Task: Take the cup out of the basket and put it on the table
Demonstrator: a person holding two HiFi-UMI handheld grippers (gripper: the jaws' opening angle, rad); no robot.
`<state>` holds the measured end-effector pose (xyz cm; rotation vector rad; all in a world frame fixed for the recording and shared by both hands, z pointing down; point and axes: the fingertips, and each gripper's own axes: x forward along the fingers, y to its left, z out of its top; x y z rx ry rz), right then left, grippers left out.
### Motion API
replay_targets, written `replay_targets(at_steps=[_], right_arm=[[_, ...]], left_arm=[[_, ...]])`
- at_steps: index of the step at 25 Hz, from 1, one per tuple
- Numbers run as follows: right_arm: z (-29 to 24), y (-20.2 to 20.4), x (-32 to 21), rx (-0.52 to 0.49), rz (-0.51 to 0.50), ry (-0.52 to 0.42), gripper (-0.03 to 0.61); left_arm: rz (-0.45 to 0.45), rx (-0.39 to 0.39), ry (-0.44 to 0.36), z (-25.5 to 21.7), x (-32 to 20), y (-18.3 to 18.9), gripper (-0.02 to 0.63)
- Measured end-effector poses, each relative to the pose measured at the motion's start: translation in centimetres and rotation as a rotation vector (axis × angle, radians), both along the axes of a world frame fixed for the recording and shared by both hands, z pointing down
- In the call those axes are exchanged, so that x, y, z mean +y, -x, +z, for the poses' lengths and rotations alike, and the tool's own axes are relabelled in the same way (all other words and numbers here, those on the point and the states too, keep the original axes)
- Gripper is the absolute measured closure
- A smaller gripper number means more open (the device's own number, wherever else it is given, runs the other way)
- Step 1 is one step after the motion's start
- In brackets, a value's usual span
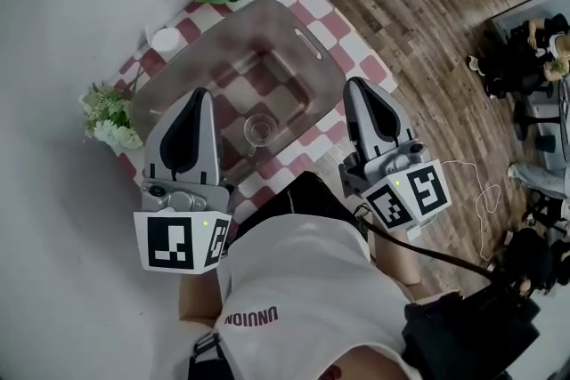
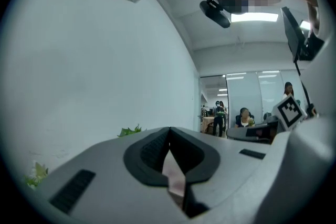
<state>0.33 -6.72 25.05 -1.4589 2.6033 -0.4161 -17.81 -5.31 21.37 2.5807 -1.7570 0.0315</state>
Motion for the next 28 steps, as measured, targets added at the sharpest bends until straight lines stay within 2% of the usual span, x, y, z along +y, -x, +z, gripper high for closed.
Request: replay_targets(at_steps=[5,11,16,22,28], right_arm=[[-0.8,1.0,-1.6,0.011,-0.115,-0.024,0.561],[-0.8,2.5,-2.9,0.0,-0.249,-0.021,0.561],[-1.0,3.6,-3.5,-0.024,-0.304,-0.027,0.561],[-1.3,5.3,-3.8,-0.028,-0.353,-0.035,0.561],[-1.0,5.4,-4.1,-0.024,-0.342,-0.024,0.561]], left_arm=[[-0.069,-0.098,0.025,1.6,-1.6,0.5,0.601],[-0.069,-0.099,0.106,3.2,-2.5,0.2,0.601],[-0.054,-0.128,0.135,4.1,-3.3,0.3,0.601],[0.0,-0.18,0.186,5.8,-4.4,0.7,0.601],[0.1,-0.231,0.294,9.7,-5.2,0.0,0.594]])
